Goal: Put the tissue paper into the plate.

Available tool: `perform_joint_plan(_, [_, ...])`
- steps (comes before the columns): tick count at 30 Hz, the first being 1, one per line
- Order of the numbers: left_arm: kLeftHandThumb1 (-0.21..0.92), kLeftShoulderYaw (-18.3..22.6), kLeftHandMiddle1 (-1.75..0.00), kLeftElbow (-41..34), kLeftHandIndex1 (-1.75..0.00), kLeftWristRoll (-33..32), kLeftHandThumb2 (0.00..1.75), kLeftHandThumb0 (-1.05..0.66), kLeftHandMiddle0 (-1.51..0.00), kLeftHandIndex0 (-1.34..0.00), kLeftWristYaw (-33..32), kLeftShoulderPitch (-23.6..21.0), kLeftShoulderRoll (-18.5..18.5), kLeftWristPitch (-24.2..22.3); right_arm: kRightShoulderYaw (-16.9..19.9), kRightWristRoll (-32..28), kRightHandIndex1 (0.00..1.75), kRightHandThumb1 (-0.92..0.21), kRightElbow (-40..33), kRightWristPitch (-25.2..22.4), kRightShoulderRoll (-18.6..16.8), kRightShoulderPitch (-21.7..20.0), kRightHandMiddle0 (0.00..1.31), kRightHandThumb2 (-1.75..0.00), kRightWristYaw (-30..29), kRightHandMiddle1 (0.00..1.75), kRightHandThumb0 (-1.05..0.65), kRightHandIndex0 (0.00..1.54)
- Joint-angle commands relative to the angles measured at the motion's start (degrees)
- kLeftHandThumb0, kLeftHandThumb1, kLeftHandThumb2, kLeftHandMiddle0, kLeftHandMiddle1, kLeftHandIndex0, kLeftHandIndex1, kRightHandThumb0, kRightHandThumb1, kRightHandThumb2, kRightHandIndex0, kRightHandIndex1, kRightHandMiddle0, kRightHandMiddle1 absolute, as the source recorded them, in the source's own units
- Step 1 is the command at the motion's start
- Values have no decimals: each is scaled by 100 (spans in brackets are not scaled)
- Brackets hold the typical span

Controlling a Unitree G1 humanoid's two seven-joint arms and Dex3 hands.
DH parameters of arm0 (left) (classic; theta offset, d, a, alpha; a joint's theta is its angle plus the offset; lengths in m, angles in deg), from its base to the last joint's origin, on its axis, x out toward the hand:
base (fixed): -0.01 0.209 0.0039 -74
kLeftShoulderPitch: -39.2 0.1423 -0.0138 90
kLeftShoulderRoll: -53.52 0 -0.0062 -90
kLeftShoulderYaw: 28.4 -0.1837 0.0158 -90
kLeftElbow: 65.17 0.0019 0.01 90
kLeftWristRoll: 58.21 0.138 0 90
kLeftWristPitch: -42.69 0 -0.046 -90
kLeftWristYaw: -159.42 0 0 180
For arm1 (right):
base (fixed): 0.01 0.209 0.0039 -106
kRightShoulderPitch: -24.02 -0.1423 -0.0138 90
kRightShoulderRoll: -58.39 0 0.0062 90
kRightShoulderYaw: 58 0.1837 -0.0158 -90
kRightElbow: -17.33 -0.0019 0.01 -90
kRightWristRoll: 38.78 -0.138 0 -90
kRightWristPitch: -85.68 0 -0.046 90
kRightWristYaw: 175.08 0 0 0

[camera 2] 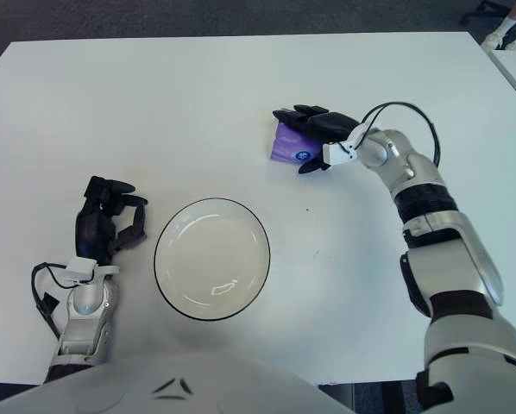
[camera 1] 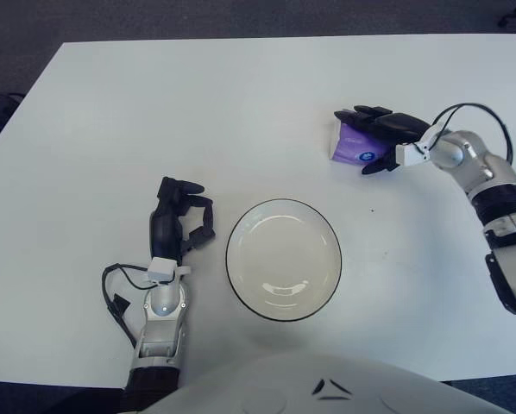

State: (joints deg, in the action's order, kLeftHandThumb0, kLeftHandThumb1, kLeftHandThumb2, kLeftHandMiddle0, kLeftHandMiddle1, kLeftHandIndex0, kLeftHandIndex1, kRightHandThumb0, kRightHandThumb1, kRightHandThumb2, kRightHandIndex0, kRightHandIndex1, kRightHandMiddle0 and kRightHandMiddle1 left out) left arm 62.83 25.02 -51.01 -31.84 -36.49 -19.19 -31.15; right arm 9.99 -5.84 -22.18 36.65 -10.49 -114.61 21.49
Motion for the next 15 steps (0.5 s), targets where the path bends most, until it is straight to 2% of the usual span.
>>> perform_joint_plan(1, [47,-54,-142,486,-175,81,104,-1,-64,-33,-39,429,74,-221,-191,201,0,-60,444,115,-59,-40,0,-45,15,0,-101,0])
perform_joint_plan(15, [49,-71,-138,510,-175,98,101,-1,-65,-34,-98,447,82,-111,-313,123,0,-55,972,473,-100,-222,0,-52,-162,0,-101,0])
